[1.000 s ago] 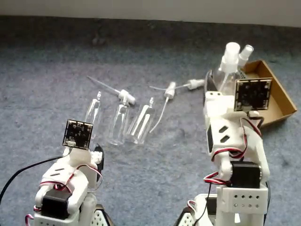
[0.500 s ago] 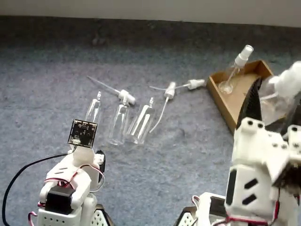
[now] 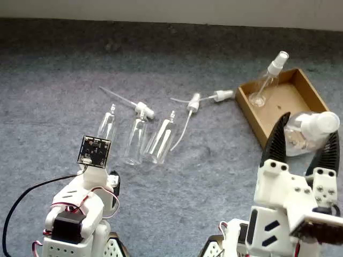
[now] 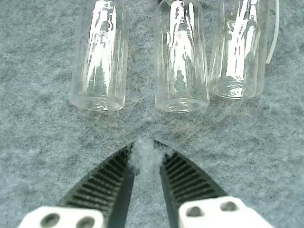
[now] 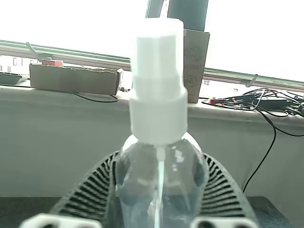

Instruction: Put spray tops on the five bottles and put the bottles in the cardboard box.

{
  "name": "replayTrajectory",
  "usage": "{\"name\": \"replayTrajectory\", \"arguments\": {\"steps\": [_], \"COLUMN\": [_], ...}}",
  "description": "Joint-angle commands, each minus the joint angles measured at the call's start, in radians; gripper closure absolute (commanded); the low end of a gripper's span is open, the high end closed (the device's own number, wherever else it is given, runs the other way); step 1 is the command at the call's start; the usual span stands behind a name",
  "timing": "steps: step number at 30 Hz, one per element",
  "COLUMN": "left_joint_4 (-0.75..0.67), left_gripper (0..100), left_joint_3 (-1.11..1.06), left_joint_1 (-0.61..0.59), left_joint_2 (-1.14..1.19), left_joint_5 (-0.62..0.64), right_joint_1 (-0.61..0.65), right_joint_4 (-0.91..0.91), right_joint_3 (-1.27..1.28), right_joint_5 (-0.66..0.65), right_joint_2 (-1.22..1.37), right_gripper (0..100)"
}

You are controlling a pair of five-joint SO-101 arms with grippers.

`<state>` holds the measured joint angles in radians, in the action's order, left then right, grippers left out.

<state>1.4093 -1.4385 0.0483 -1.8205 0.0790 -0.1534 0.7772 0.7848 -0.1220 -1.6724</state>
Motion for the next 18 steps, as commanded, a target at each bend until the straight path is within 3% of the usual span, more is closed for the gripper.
{"name": "replayTrajectory", "arguments": {"steps": [1,4,11,18], "left_joint_4": [-0.006,-0.009,-0.172,-0.183], "left_gripper": [99,99,99,99], "left_joint_3": [0.002,-0.01,-0.14,-0.148], "left_joint_1": [-0.016,-0.016,-0.016,-0.016], "left_joint_2": [0.001,0.001,0.001,0.001], "left_joint_5": [0.011,0.011,0.008,0.008], "right_joint_1": [-0.018,-0.018,-0.033,-0.229], "right_joint_4": [-0.251,-0.38,-0.532,-0.846], "right_joint_3": [0.154,0.249,0.295,0.295], "right_joint_5": [-0.012,-0.012,-0.012,-0.006], "right_joint_2": [-0.004,0.019,0.228,0.515], "right_gripper": [89.7,89.7,89.7,89.7]}}
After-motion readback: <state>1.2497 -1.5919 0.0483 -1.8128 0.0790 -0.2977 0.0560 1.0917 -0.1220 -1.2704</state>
